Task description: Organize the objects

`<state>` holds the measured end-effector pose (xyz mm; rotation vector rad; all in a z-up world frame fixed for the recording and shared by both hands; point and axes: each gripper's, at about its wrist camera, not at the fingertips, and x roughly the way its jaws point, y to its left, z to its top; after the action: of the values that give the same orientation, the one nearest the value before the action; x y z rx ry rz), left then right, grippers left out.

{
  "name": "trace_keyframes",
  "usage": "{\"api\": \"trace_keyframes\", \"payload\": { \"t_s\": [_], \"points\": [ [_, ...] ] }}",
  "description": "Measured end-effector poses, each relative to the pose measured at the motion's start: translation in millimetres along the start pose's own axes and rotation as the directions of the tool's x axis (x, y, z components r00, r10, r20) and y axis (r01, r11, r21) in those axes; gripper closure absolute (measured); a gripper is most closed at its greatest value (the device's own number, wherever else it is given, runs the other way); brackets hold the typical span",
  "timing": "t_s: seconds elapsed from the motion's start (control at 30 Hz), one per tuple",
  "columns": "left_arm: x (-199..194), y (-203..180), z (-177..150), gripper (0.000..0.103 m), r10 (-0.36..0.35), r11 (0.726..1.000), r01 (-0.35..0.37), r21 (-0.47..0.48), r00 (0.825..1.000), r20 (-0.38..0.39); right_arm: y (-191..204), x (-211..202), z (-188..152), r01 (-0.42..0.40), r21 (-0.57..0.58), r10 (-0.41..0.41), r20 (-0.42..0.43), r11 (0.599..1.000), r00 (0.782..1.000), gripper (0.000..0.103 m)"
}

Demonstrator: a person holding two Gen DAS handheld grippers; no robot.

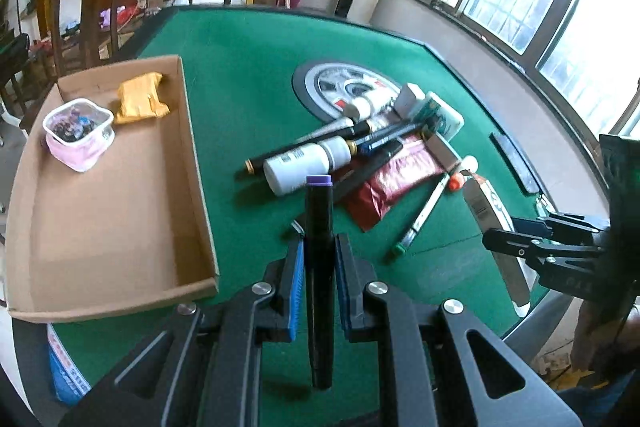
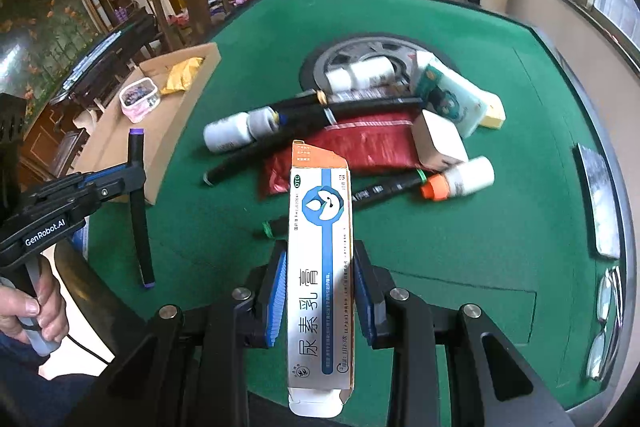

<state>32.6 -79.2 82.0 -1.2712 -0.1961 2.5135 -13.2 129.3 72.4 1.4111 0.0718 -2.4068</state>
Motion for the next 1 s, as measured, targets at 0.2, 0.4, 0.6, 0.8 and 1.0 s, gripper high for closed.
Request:
{"api": "trace_keyframes", "payload": {
  "t_s": [0.2,0.4,0.6,0.8,1.0],
  "points": [
    [-22.4,16.3,8.4,0.089,-0.015,0.999,0.018,-0.049,0.999,0.049,18.1,-6.6,16.5,-0.017,-0.032,0.018,0.021,0.999,1.000,0.070],
    [-49.0,39.4,15.2,0.089,-0.032,0.992,0.044,-0.117,0.994,0.103,46.1,-5.8,30.5,-0.044,-0.077,0.046,0.018,0.996,0.999,0.070],
    [-82.0,68.4,21.7,0.089,-0.010,0.986,0.038,-0.161,0.985,0.171,81.0,2.7,50.8,-0.105,-0.108,0.106,0.009,0.989,0.994,0.070],
    [-100.4,108.1,26.6,0.089,0.032,0.977,0.011,-0.214,0.980,0.198,122.9,16.4,76.7,-0.166,-0.143,0.168,0.000,0.976,0.986,0.070],
    [-103.9,146.7,34.0,0.089,0.053,0.968,-0.004,-0.253,0.980,0.189,171.0,42.4,103.0,-0.224,-0.163,0.223,-0.024,0.961,0.974,0.070]
  ]
}}
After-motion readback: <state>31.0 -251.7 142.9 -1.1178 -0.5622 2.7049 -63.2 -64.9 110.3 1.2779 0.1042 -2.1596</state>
